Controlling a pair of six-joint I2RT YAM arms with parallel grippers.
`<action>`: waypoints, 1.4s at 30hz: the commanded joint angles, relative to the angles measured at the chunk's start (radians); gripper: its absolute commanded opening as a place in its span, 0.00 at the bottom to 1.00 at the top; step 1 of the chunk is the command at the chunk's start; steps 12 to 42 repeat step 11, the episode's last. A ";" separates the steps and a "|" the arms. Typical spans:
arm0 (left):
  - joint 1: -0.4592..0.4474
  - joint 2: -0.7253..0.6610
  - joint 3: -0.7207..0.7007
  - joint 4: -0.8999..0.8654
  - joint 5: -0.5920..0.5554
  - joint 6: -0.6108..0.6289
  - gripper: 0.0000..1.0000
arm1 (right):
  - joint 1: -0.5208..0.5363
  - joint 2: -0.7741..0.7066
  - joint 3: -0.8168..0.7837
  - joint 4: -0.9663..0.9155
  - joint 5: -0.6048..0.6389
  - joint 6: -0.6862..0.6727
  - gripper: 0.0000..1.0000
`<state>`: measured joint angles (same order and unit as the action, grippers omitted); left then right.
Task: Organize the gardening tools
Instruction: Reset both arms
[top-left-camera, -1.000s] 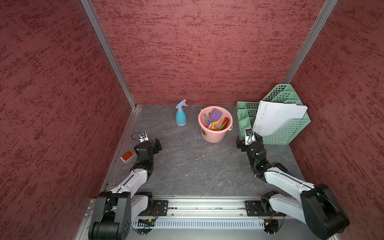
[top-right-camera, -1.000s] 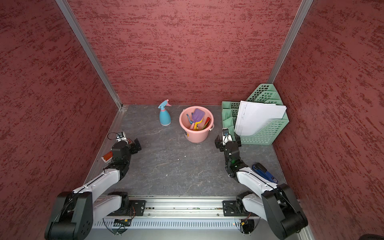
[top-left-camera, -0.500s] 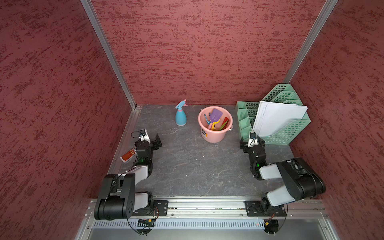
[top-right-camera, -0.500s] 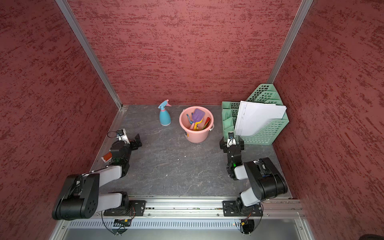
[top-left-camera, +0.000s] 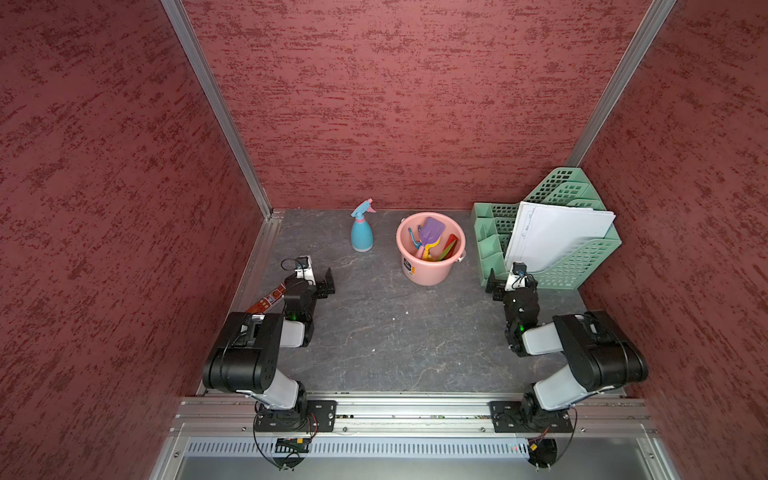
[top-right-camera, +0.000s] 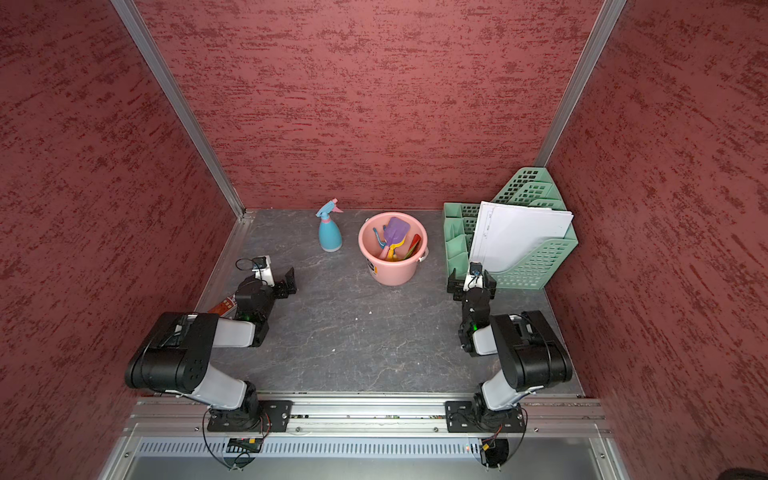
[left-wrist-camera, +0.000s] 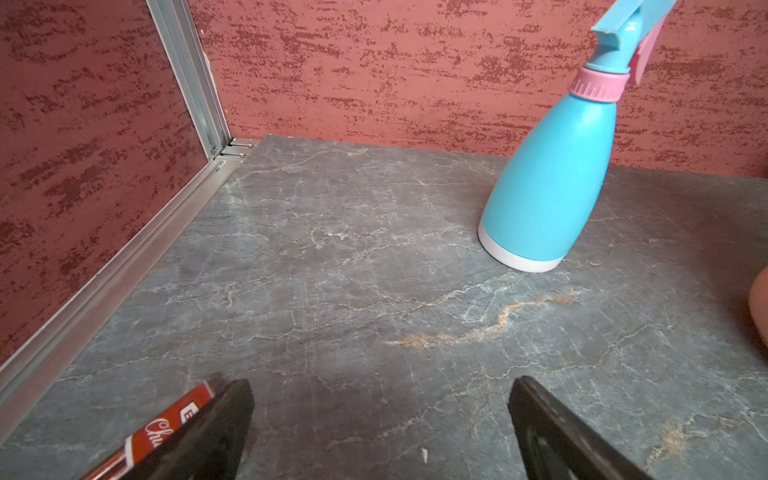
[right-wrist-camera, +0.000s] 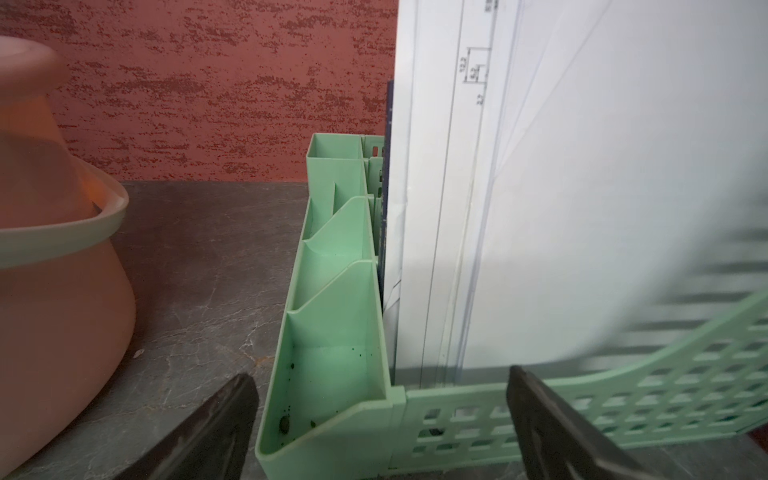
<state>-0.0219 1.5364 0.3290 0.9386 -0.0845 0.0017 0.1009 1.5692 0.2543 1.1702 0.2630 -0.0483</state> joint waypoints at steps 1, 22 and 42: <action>0.005 0.000 0.020 0.018 -0.017 0.015 1.00 | -0.003 0.008 -0.015 0.067 -0.022 0.010 0.98; 0.043 -0.005 0.045 -0.038 0.074 -0.003 1.00 | -0.003 -0.007 0.083 -0.134 -0.008 0.017 0.98; 0.043 -0.005 0.045 -0.038 0.074 -0.003 1.00 | -0.003 -0.007 0.083 -0.134 -0.008 0.017 0.98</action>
